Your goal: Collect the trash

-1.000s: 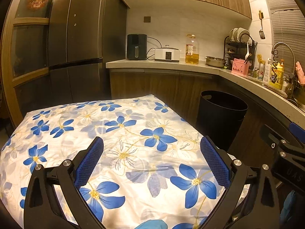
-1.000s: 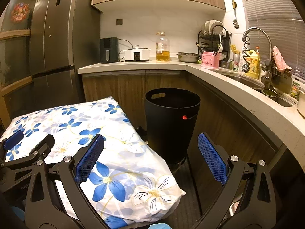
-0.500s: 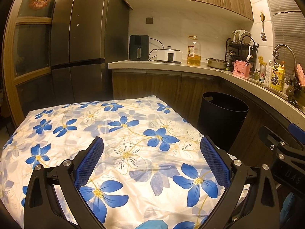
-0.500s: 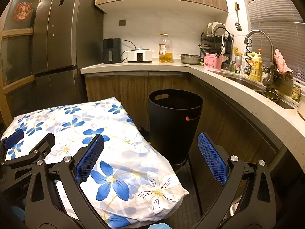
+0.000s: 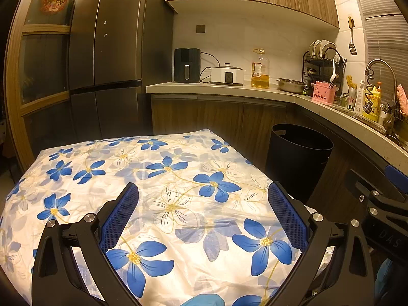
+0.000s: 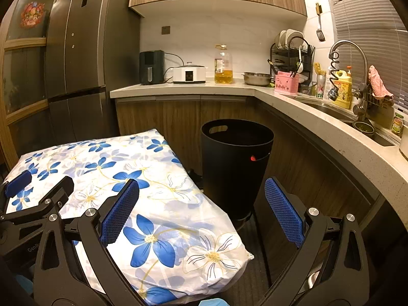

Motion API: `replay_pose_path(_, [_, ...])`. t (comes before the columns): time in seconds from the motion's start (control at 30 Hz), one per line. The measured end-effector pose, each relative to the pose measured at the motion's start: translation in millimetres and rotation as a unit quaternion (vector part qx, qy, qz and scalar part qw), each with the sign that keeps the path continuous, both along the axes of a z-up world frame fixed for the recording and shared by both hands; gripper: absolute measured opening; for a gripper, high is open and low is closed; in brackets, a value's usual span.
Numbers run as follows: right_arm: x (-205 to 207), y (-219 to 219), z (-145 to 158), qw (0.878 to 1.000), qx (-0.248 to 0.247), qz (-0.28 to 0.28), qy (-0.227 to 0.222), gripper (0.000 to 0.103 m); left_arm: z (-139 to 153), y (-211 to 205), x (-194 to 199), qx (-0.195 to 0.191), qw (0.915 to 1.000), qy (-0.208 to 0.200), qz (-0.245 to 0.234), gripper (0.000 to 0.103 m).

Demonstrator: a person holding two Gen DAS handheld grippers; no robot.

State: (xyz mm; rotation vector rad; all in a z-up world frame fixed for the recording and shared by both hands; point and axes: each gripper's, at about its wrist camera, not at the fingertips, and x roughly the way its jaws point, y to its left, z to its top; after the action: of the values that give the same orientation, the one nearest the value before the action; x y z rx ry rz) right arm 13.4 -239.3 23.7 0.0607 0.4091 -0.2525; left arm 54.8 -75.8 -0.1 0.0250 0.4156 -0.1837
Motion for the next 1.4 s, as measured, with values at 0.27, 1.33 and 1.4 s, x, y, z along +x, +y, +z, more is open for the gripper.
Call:
replay_pose_path(0.27, [0.5,0.8,0.0,1.000,0.000,0.000,-0.001,0.098,-0.2,-0.3,0.1,0.001,1.0000,0.000,0.001,0.097])
replay_pose_path(1.33, [1.3,-1.3,5.3,1.000,0.001,-0.002,-0.002,0.098,2.7,-0.3,-1.8,0.003,1.0000,-0.002,0.003,0.097])
replay_pose_path(1.4, [1.5,-1.2,5.4,1.000,0.001,-0.002,-0.002,0.098,3.7,-0.6,-1.9,0.003,1.0000,-0.002,0.002,0.097])
